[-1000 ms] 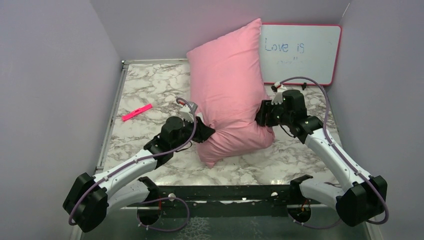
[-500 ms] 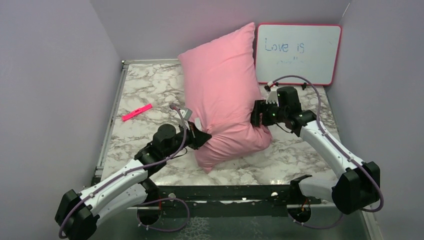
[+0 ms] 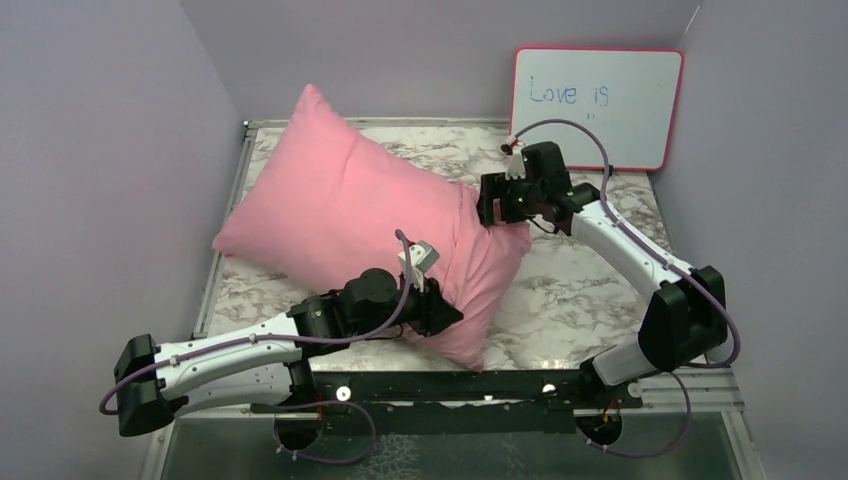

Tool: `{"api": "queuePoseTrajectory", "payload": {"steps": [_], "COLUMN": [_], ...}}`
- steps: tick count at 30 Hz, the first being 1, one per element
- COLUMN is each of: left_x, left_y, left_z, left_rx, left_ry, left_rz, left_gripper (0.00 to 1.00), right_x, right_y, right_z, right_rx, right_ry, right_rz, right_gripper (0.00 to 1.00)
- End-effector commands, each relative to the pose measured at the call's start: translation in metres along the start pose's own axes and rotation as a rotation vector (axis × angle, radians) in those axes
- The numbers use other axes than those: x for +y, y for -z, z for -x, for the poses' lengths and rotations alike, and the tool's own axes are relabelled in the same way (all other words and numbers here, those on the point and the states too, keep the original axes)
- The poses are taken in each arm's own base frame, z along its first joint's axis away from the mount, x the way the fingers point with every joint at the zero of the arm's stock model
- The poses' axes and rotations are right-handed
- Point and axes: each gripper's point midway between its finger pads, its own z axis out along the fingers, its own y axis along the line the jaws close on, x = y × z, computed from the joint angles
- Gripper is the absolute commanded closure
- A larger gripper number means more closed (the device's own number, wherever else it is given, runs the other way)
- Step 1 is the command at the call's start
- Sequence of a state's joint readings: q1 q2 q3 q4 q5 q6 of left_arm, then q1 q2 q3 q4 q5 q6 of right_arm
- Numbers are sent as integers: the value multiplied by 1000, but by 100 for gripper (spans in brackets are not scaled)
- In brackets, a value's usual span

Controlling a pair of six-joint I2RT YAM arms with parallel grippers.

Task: Remove the pillowcase from the pillow
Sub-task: Turn over the pillow at the center of the board, then remove the pillow from the pillowcase.

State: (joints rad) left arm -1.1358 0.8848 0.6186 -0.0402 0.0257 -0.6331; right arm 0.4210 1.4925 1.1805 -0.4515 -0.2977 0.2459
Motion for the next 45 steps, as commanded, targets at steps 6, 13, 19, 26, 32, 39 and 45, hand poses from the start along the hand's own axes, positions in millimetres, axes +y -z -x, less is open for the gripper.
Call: {"api": "queuePoseTrajectory", "payload": {"steps": [6, 13, 19, 26, 32, 39, 45], "left_x": [21, 39, 52, 57, 85, 133, 140], "left_y": [36, 57, 75, 94, 84, 75, 33], "left_z": [48, 54, 65, 95, 112, 118, 92], "left_rx": [-164, -181, -215, -262, -171, -113, -20], "left_ry": [-66, -92, -87, -158, -213, -99, -83], "left_rz": [242, 348, 452, 562, 714, 689, 501], "left_gripper": [28, 18, 15, 6, 1, 1, 5], "right_x": [-45, 19, 80, 83, 112, 33, 1], "right_y": [83, 86, 87, 86, 59, 27, 62], "right_z": [58, 21, -12, -18, -32, -44, -46], "right_rx": [-335, -231, -141, -148, -88, -179, -293], "right_ry": [3, -13, -87, -83, -2, -115, -178], "right_rz": [-424, -58, 294, 98, 86, -293, -422], "right_gripper": [7, 7, 9, 10, 9, 50, 69]}}
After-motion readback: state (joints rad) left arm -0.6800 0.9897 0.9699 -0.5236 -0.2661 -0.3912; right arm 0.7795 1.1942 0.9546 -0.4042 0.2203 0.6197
